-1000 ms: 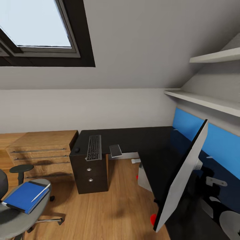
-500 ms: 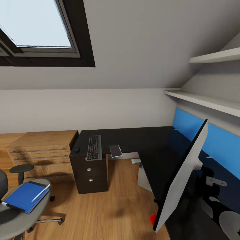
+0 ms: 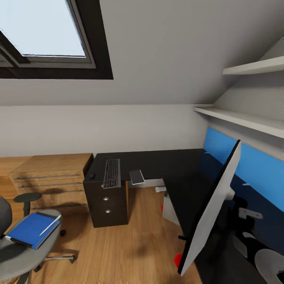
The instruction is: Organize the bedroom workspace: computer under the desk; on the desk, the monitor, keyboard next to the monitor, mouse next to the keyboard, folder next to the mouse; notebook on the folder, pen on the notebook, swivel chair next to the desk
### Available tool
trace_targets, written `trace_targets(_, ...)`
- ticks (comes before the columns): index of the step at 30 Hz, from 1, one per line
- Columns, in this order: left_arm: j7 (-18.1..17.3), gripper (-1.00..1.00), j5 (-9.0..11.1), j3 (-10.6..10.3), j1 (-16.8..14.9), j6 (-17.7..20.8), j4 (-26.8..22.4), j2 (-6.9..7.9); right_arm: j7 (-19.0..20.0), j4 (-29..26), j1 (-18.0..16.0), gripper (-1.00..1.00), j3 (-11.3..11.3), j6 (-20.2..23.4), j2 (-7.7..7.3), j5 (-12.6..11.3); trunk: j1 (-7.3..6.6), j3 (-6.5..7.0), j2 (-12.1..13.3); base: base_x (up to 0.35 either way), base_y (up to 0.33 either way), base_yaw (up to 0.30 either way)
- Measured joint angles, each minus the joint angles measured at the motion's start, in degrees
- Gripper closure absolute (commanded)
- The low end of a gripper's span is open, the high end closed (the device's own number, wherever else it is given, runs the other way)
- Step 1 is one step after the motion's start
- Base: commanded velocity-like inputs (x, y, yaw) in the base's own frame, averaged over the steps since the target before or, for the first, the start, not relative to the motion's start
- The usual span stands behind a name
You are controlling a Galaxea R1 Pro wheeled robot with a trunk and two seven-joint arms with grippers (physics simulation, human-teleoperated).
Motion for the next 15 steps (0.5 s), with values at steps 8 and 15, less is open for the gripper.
trace_targets(8, 0.00, -1.00, 0.05, -0.01, 0.01, 0.00, 0.01, 0.00, 0.16, -1.59, 0.05, 1.00, 1.34, 1.52, 0.93, 0.68, 0.01, -0.01, 0.01, -0.331, 0.000, 0.000)
trace_targets(15, 0.00, -1.00, 0.05, -0.01, 0.00, 0.00, 0.01, 0.00, 0.06, -1.45, 0.04, 1.00, 0.13, 1.51, 0.94, 1.92, 0.01, -0.01, 0.01, -0.333, 0.000, 0.000)
